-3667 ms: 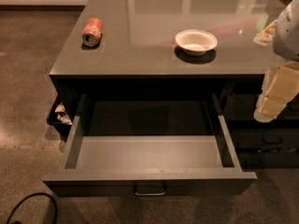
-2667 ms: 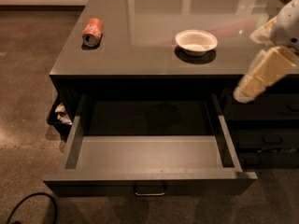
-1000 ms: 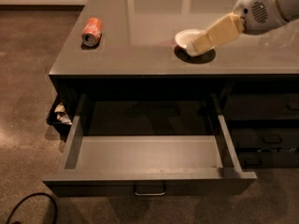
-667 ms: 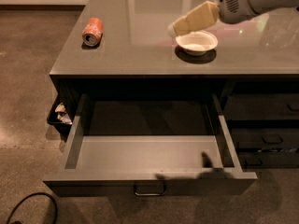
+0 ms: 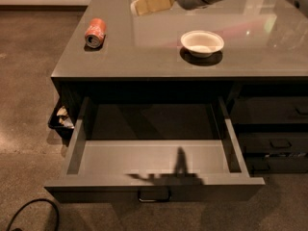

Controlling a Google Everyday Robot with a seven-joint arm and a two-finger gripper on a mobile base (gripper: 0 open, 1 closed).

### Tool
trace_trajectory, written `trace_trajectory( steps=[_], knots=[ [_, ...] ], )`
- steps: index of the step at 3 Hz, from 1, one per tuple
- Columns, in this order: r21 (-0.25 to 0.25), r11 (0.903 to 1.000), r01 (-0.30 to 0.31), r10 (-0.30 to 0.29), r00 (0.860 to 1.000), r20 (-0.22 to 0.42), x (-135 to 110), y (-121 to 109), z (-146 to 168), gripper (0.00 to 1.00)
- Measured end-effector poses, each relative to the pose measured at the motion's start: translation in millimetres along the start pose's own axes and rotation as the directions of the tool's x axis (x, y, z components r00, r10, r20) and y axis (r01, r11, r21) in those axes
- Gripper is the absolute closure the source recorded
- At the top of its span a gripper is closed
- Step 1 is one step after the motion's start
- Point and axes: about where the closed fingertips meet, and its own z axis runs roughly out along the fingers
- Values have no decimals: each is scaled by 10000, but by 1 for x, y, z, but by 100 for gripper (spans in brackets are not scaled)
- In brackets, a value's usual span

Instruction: Place coke can into top drawer

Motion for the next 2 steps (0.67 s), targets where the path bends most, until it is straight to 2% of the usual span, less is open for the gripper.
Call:
trace_trajectory(
  steps=[1, 2],
  knots=[
    [-2, 10000, 0, 0, 10000, -1, 0, 0, 0, 0],
    [-737, 9973, 3, -19, 9998, -207, -6, 13, 23, 0]
  ],
)
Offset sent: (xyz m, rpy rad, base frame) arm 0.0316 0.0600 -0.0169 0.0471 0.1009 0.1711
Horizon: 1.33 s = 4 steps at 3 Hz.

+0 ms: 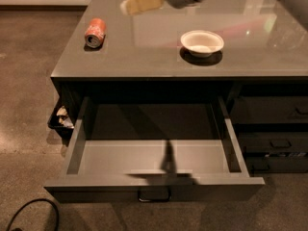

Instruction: Place coke can into top drawer

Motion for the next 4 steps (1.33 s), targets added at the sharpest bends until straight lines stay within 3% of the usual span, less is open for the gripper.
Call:
trace_trajectory(
  steps=[1, 2, 3, 4],
  knots=[
    [-1170, 9931, -19, -45, 9985, -548, -9, 27, 52, 0],
    [-2126, 9768, -244, 3, 9937, -1125, -15, 60, 103, 0],
    [-2507, 9660, -627, 261, 9888, -1466, -17, 97, 142, 0],
    [-1675, 9793, -1133, 861, 9831, -1618, -16, 109, 181, 0]
  ],
)
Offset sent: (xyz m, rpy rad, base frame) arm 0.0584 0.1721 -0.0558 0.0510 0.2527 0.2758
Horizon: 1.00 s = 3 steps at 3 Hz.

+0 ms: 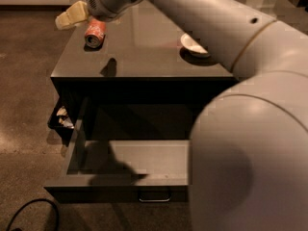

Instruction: Place coke can into top drawer

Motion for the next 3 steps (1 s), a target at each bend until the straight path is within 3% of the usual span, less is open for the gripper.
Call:
trace_trajectory(
  steps=[1, 2, 3],
  knots=[
    [1368, 9893, -506, 503, 9987, 51, -7, -18, 24, 0],
    [2443, 9572, -1554, 1514, 9879, 352, -10, -46, 30, 0],
    [2475, 9405, -2330, 2264, 9725, 552, -9, -49, 30, 0]
  ],
)
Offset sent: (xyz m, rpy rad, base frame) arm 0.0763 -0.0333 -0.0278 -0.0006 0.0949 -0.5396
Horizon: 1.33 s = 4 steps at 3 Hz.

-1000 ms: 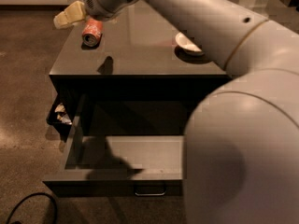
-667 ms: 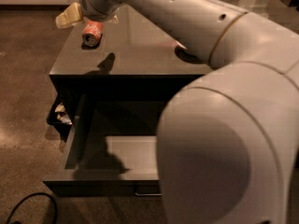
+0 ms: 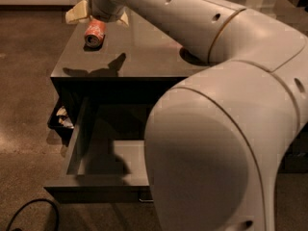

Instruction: Place coke can into top drawer

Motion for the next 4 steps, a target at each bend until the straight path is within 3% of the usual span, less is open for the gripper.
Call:
trace_trajectory(
  steps=[2, 4],
  knots=[
    [-133, 9994, -311, 309, 9994, -166, 0, -3, 8, 0],
    [-901, 9873, -1312, 1272, 9907, -489, -8, -18, 42, 0]
  ],
)
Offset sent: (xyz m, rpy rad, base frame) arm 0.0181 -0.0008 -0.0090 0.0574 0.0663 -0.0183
